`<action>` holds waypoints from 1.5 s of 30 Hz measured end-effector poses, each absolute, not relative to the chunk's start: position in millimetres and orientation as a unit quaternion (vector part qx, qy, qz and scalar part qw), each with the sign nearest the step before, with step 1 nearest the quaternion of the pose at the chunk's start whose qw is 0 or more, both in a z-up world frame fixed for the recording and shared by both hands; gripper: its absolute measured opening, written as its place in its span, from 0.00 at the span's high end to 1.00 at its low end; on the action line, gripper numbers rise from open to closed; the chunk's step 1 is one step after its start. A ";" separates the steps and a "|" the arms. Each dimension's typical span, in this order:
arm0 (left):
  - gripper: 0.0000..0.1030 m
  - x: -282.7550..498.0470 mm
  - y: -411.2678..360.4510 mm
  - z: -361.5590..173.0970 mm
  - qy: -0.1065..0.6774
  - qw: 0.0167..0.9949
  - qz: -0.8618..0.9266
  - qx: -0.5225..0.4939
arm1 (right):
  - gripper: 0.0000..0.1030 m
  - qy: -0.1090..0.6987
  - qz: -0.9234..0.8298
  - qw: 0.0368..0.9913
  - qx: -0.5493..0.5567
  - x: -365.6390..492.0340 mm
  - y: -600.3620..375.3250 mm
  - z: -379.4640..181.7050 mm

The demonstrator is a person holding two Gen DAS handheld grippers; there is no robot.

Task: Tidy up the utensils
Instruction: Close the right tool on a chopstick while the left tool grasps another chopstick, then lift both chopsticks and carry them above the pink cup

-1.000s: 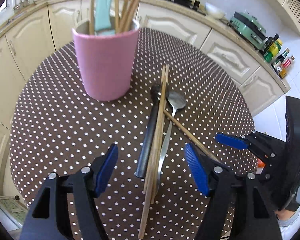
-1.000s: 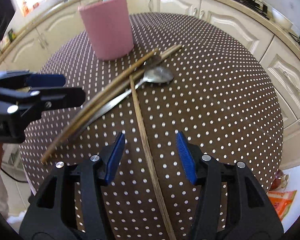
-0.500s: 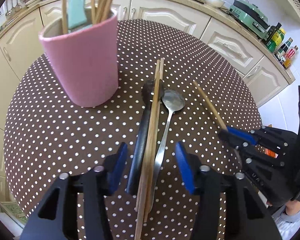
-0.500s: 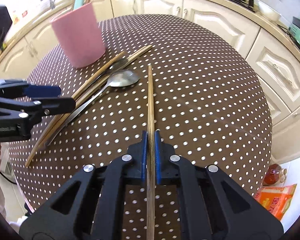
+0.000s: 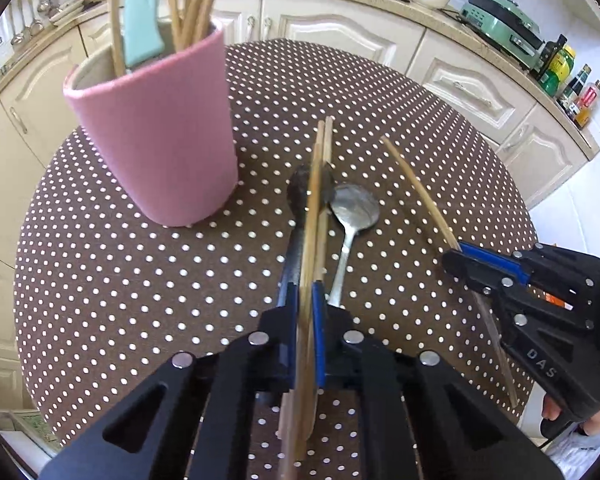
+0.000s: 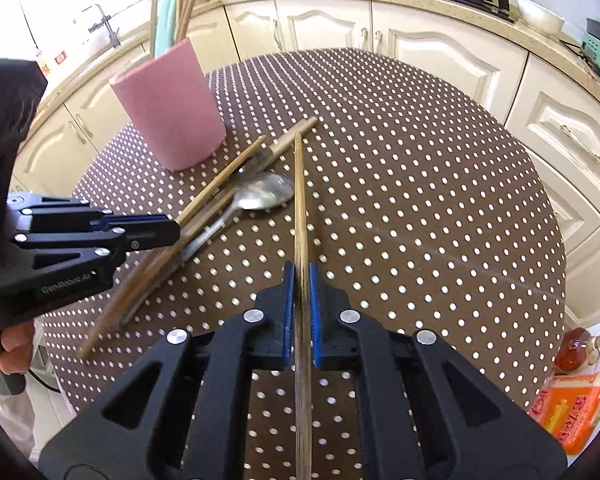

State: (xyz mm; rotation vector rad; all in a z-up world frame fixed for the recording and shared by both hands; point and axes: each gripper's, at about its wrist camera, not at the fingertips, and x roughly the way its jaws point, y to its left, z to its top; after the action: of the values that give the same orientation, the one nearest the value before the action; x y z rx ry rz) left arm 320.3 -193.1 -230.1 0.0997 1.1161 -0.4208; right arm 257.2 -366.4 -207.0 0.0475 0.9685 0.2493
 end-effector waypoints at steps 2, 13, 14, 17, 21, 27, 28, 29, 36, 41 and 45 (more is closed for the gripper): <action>0.94 317.3 -187.6 -223.3 0.514 0.834 -0.199 0.038 | 0.93 0.455 0.127 0.881 0.035 256.7 -365.8 -201.7; 0.94 289.9 -162.4 -175.3 0.432 0.875 -0.217 -0.005 | 0.93 0.395 0.159 0.902 0.070 254.7 -351.4 -164.0; 0.94 286.9 -159.0 -170.2 0.424 0.879 -0.218 -0.010 | 0.93 0.390 0.161 0.904 0.072 255.1 -350.1 -161.3; 0.94 279.7 -147.7 -154.1 0.398 0.890 -0.221 -0.027 | 0.93 0.370 0.169 0.910 0.080 255.0 -346.2 -149.5; 0.94 274.4 -137.8 -138.9 0.376 0.899 -0.222 -0.036 | 0.93 0.371 0.175 0.909 0.075 259.4 -336.0 -139.2; 0.94 281.8 -132.8 -147.7 0.407 0.891 -0.199 -0.031 | 0.93 0.430 0.147 0.890 0.034 275.6 -320.2 -157.4; 0.94 283.0 -132.7 -152.5 0.412 0.889 -0.197 -0.032 | 0.92 0.445 0.145 0.883 0.029 277.3 -316.9 -164.2; 0.94 283.8 -131.1 -156.5 0.418 0.887 -0.195 -0.032 | 0.92 0.457 0.145 0.877 0.028 278.5 -314.3 -170.4; 0.94 286.3 -120.4 -178.5 0.444 0.875 -0.191 -0.041 | 0.65 0.500 0.148 0.853 0.000 283.3 -299.1 -201.9; 0.94 286.3 -120.3 -178.7 0.443 0.875 -0.194 -0.038 | 0.71 0.512 0.153 0.845 -0.021 286.8 -289.5 -215.9; 0.94 283.4 -119.4 -175.7 0.436 0.877 -0.199 -0.037 | 0.94 0.505 0.150 0.850 -0.031 284.6 -288.8 -211.3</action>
State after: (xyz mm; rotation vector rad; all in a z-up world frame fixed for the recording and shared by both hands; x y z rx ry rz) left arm 283.4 -119.4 -175.7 -0.0765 0.9096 -0.4157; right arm 284.6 -288.8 -211.3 -0.0647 1.0634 0.3157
